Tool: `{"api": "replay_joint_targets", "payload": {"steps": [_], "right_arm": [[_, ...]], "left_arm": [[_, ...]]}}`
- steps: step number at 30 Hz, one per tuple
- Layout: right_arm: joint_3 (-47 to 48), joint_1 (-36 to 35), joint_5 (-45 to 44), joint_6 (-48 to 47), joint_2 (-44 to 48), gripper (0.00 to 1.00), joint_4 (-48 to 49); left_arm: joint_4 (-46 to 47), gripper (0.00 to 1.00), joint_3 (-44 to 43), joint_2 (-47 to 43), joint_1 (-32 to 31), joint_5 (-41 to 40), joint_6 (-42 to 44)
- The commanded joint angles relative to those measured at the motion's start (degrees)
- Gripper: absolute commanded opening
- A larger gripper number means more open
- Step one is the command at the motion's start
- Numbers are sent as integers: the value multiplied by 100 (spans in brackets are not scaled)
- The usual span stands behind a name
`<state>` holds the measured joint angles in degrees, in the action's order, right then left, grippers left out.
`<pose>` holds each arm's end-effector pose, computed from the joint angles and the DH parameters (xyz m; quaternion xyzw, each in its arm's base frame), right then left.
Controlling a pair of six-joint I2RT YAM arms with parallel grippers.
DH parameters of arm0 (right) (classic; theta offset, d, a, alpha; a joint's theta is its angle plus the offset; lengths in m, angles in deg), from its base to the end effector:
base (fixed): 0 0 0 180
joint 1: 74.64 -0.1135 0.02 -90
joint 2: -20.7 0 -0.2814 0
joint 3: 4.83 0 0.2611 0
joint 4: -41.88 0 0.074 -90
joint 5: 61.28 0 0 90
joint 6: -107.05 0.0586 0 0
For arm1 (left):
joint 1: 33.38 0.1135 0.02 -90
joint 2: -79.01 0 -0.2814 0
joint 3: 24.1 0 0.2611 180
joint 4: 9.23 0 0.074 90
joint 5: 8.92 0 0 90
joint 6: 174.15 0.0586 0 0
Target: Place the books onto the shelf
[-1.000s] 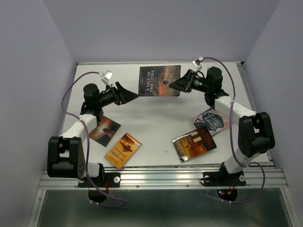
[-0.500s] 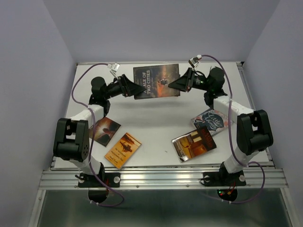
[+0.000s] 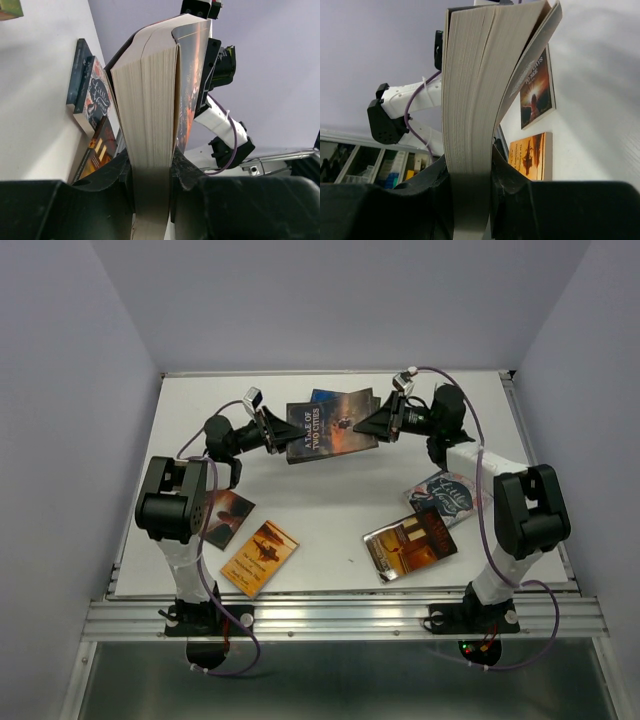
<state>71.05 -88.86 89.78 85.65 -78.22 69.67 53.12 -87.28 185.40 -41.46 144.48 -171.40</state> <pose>0.3809 0.1494 0.2978 -0.0659 0.6897 0.6772 0.2478 0.3732 -0.1059 0.2376 0.0157 0.6530 -0.7176 0.2417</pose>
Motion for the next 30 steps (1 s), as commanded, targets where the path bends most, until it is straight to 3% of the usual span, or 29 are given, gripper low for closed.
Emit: {"api": "replay_joint_targets", "payload": {"steps": [1, 3, 5, 8, 11, 12, 13, 14, 15, 21, 22, 23, 30], "right_arm": [[535, -11, -427, -750, 197, 10, 131], [553, -11, -759, -1338, 250, 31, -675], [667, -11, -1059, -2094, 285, 42, -1397], [632, 41, -1718, -2613, 320, 60, -2199], [553, 94, -1843, -2729, 259, 64, -2341], [535, 95, -1913, -2746, 241, 64, -2402], [509, 95, -1931, -2781, 197, 64, -2429], [491, 95, -1966, -2773, 180, 64, -2447], [483, 95, -2018, -2790, 153, 64, -2447], [465, 209, -2369, -2878, 153, 82, -2569], [465, 261, -2475, -2939, 162, 87, -2640], [465, 331, -2659, -2975, 171, 100, -2701], [298, 788, -3695, -2993, 503, 100, -3097]], "left_arm": [[4302, 0, -214, 5, -27, 226, -952], [4118, 0, -258, -22, -36, 217, -909], [3881, 0, -337, -92, -36, 208, -786], [2551, 0, -390, -380, -54, 164, 132], [915, 0, -495, -933, -106, -19, 1337], [187, 0, -565, -1118, -124, -125, 1872], [-1178, 0, -714, -1277, -150, -248, 2408], [-1835, 0, -811, -1548, -185, -492, 3327], [-2260, 0, -899, -1690, -194, -530, 3589], [-2132, 0, -1224, -1446, -212, -328, 3381], [-1993, 0, -1338, -1271, -212, -276, 3320], [-1904, 0, -1383, -1191, -212, -188, 3162], [-2070, 0, -2287, -515, -212, 155, 3178]]}}
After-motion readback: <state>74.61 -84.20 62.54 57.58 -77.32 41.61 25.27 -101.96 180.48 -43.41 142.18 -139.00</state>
